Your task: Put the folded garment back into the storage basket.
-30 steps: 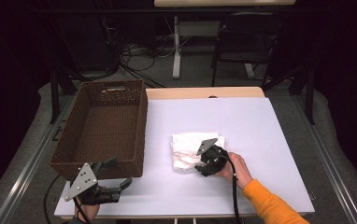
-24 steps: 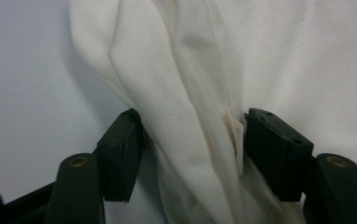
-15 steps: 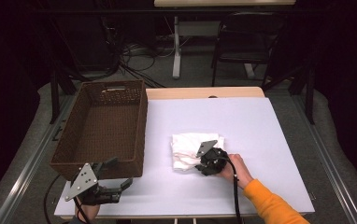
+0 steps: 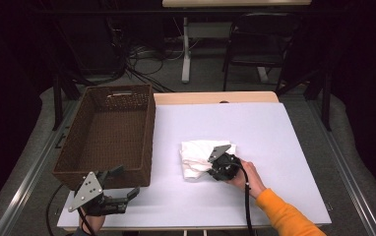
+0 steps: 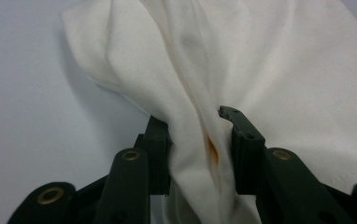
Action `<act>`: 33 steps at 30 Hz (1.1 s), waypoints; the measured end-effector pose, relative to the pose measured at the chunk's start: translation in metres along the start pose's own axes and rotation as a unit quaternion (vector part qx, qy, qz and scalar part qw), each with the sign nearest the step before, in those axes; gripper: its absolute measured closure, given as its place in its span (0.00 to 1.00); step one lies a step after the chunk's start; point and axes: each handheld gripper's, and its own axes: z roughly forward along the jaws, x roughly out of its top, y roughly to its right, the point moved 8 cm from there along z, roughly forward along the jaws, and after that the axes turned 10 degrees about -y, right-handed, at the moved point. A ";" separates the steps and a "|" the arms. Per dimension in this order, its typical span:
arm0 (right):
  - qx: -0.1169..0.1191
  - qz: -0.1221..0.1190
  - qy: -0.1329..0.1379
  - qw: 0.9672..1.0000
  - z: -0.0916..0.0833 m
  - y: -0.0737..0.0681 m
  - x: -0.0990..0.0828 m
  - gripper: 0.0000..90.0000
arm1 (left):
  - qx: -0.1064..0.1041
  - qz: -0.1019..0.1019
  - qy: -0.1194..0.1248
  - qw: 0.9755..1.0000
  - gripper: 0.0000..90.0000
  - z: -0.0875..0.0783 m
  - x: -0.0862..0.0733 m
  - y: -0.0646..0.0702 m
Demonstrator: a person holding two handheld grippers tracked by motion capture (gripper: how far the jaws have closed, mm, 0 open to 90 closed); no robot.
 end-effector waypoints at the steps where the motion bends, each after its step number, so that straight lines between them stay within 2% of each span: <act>1: 0.002 -0.002 0.006 1.000 0.001 0.001 0.000 0.72 | -0.001 0.002 0.001 1.000 0.18 0.000 0.000 0.001; 3: 0.009 0.004 0.007 1.000 0.001 0.001 0.000 0.72 | -0.004 0.003 0.000 1.000 0.18 0.001 0.001 0.001; 5: 0.005 0.008 0.007 1.000 0.001 0.001 0.000 0.71 | -0.004 0.003 0.000 1.000 0.18 0.001 0.001 0.000; 7: 0.000 0.001 0.010 1.000 0.001 0.000 0.000 0.69 | -0.006 0.003 -0.001 1.000 0.18 0.002 0.000 0.000; 9: 0.006 0.007 0.015 1.000 0.002 0.001 0.000 0.67 | -0.007 0.004 -0.003 1.000 0.18 0.003 0.000 0.000; 16: 0.000 0.005 0.010 1.000 0.001 0.002 0.000 0.74 | -0.007 0.003 -0.002 1.000 0.18 0.003 0.000 0.000; 20: -0.007 -0.005 0.009 1.000 0.000 0.003 0.001 0.80 | -0.007 0.001 -0.003 1.000 0.18 0.003 0.000 -0.001; 26: -0.020 -0.024 0.000 1.000 -0.002 0.002 0.002 0.81 | -0.005 0.003 -0.005 1.000 0.18 0.001 -0.001 -0.002; 30: -0.023 -0.022 0.001 1.000 -0.004 0.002 0.003 0.81 | -0.006 0.000 -0.005 1.000 0.18 0.001 -0.002 -0.001; 33: -0.039 -0.032 0.004 0.999 -0.010 0.004 0.004 0.81 | -0.007 0.002 -0.005 1.000 0.18 0.001 -0.001 -0.001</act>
